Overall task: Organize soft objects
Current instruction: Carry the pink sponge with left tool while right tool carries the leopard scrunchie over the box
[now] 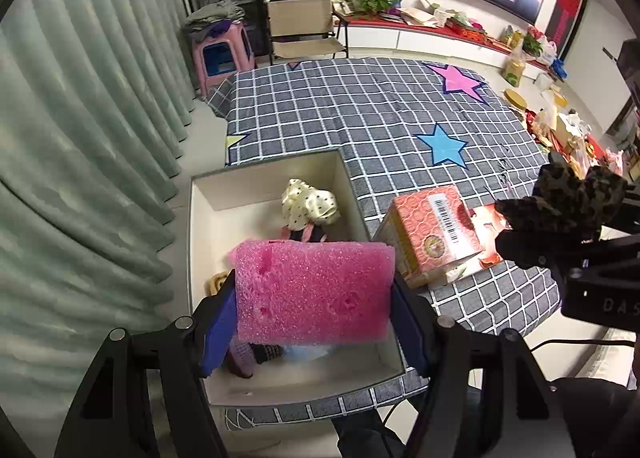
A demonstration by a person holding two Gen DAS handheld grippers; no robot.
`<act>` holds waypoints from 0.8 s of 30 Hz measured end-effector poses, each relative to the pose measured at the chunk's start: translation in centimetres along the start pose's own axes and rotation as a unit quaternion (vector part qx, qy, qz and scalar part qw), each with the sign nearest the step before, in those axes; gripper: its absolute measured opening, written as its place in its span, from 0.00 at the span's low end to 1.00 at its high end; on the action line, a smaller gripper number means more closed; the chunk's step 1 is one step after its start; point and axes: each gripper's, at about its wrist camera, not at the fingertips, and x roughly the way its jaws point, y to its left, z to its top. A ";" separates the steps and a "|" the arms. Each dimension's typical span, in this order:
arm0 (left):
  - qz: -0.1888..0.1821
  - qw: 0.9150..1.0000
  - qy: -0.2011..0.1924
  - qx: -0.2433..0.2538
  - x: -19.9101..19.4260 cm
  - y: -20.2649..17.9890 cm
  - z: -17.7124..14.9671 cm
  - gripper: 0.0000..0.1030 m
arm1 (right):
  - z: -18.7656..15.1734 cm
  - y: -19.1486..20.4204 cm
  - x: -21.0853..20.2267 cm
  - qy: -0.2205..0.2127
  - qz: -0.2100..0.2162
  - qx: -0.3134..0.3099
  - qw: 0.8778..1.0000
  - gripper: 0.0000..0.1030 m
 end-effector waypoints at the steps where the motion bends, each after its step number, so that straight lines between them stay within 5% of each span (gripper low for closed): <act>1: 0.001 1.000 0.001 -0.003 0.0 0.3 -0.2 0.70 | 0.0 0.4 0.0 0.001 -0.001 -0.008 1.000 0.47; 24: 0.044 0.996 0.034 -0.071 1.6 5.4 -2.8 0.70 | 2.3 5.8 1.9 0.020 0.017 -0.103 0.994 0.47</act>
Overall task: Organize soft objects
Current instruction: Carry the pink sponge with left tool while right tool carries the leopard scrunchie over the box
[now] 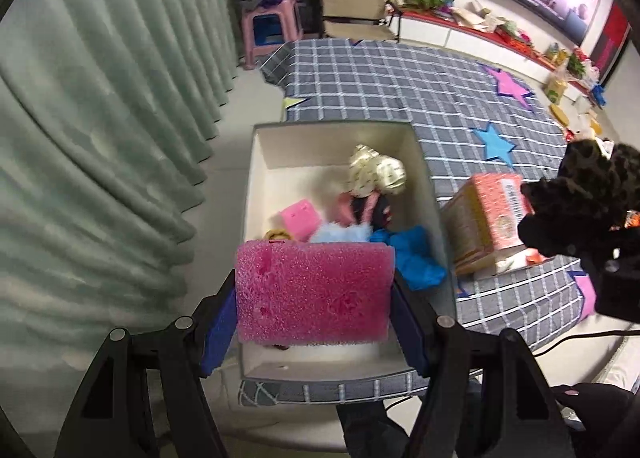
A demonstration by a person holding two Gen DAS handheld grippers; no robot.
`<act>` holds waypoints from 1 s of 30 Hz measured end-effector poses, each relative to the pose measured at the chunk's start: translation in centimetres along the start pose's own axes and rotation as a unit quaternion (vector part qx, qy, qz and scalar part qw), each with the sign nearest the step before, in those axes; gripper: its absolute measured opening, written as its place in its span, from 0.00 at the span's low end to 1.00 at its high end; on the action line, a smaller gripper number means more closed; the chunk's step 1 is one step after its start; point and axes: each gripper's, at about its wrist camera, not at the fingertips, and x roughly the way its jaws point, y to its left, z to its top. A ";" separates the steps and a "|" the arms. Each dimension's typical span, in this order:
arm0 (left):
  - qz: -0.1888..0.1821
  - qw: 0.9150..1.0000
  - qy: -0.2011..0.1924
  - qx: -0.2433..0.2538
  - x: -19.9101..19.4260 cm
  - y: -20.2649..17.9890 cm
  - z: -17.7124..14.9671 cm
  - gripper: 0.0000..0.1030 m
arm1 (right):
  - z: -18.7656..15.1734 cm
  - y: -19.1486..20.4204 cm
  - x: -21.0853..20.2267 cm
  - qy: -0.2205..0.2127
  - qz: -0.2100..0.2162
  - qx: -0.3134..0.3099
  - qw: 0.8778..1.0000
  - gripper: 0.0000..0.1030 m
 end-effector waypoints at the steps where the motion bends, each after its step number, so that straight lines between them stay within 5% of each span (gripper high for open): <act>1: 0.003 1.000 0.005 -0.003 0.3 0.3 -0.1 0.70 | 0.4 0.5 0.3 0.002 0.006 -0.007 1.000 0.47; 30: 0.016 0.998 0.055 -0.022 3.8 0.5 -0.5 0.70 | 3.4 2.5 4.8 0.041 0.039 -0.025 0.998 0.47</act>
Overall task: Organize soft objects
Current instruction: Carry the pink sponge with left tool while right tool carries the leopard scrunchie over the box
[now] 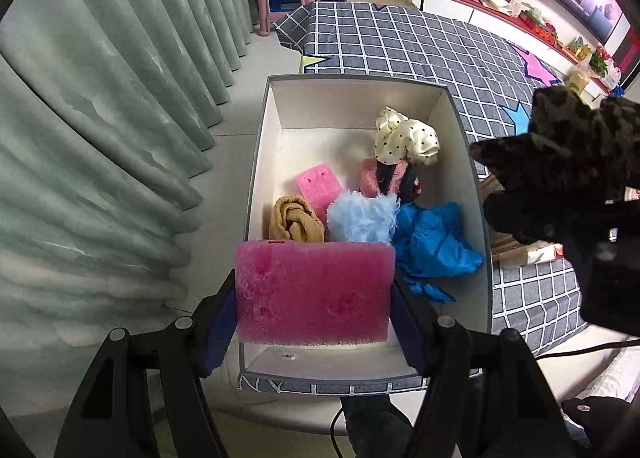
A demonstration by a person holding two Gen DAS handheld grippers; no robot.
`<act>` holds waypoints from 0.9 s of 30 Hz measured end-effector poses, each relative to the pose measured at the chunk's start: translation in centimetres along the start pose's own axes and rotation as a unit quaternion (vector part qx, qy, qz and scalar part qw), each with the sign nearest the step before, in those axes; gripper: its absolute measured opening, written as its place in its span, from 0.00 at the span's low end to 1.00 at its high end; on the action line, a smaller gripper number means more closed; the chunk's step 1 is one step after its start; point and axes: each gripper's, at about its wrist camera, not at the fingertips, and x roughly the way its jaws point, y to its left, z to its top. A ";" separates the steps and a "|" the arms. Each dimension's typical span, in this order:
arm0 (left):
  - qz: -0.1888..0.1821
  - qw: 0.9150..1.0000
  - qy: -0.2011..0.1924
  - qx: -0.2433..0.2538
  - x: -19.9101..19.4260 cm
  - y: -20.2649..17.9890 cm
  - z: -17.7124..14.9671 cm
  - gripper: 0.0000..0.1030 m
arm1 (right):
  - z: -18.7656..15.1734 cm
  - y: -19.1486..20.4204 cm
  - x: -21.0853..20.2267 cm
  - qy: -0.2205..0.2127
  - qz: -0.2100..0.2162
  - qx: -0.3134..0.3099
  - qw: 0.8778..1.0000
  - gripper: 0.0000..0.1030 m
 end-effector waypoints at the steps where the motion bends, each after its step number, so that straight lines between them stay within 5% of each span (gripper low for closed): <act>1: 0.000 1.000 0.000 0.000 0.0 0.0 0.0 0.70 | 0.0 0.0 0.1 0.001 0.000 0.000 1.000 0.47; 27: -0.003 1.000 0.014 0.008 0.9 -0.2 0.2 0.70 | 0.7 -0.4 1.0 0.010 0.003 0.008 1.000 0.47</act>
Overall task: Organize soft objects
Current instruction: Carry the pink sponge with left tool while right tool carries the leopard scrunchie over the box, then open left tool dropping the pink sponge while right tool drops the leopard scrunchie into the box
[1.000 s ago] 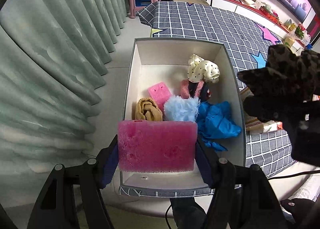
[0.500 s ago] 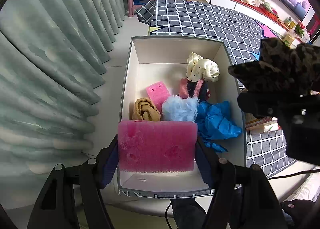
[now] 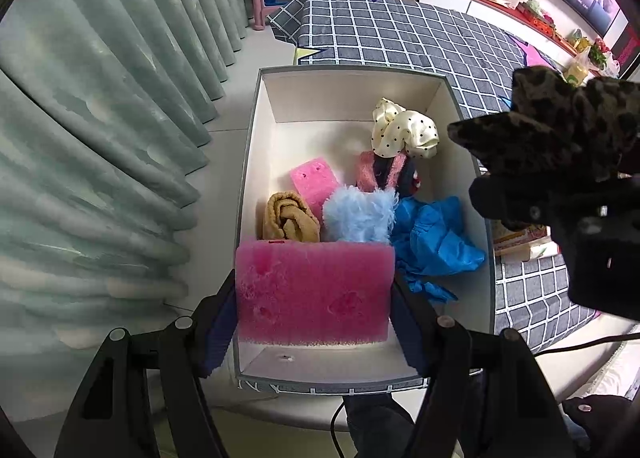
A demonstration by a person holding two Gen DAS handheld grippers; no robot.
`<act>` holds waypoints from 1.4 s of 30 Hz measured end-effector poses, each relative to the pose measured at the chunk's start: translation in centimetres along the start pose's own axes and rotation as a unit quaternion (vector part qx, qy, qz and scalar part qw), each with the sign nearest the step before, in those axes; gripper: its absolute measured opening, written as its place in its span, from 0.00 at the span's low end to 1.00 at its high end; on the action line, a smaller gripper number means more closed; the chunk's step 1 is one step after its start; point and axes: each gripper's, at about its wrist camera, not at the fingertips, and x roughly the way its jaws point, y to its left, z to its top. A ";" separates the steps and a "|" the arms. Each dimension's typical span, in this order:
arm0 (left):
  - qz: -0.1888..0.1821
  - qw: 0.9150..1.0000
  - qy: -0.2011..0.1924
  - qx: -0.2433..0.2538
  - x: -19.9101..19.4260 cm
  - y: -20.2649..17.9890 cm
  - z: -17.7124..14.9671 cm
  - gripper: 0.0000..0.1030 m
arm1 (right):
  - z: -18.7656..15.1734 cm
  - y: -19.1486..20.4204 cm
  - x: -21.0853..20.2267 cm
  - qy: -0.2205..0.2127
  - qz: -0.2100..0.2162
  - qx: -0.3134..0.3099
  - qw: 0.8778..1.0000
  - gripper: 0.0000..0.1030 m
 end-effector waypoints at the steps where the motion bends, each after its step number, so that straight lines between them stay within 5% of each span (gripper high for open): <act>1: 0.000 1.000 0.001 0.000 0.0 0.0 0.0 0.70 | 0.0 0.0 0.1 0.001 0.000 0.000 1.000 0.47; 27: -0.003 0.999 0.036 -0.023 1.5 -0.1 0.4 0.72 | 2.1 -0.6 2.8 0.023 0.016 0.014 1.000 0.49; 28: 0.001 0.999 0.036 -0.025 1.4 0.0 0.4 0.72 | 2.2 -0.6 2.8 0.024 0.018 0.014 0.999 0.52; 31: 0.015 0.999 0.020 -0.035 0.9 0.5 0.4 0.73 | 2.2 -0.9 2.3 0.016 0.015 0.018 1.000 0.99; 38: -0.013 0.998 0.056 -0.003 1.1 0.1 0.7 0.80 | 2.3 -2.5 -0.8 -0.003 0.020 0.035 0.999 0.99; 42: 0.000 0.999 0.027 0.036 -0.6 -1.1 0.6 0.80 | 1.3 -3.5 -2.8 -0.010 0.030 0.060 0.998 0.99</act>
